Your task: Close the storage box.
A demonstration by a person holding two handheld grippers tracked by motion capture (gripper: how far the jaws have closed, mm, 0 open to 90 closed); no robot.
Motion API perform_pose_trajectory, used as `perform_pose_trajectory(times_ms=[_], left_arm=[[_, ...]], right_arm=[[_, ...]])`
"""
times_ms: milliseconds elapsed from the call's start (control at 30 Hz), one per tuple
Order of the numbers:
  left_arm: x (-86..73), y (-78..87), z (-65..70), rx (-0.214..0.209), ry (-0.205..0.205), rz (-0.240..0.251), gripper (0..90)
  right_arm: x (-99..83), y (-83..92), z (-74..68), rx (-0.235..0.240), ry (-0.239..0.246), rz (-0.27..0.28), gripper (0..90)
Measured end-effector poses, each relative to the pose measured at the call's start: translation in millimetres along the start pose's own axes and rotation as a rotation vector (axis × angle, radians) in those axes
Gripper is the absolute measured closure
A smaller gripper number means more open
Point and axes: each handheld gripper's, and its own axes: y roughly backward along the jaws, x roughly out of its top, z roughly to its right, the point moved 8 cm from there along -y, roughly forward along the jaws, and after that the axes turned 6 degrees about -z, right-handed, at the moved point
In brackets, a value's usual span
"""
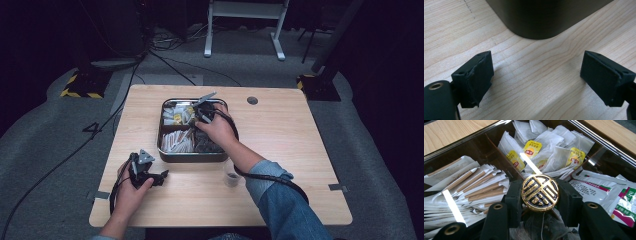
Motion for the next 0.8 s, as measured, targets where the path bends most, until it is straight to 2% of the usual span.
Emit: perform_pose_trajectory(times_ms=[300,800], left_arm=[[0.1,-0.1,0.0,0.000,0.000,0.002,11.9],[0.1,-0.1,0.0,0.001,0.001,0.002,11.9]], right_arm=[[1.0,-2.9,3.8,-0.020,0.015,0.011,58.6],[-1.1,-4.2,2.6,-0.010,0.010,0.028,58.4]])
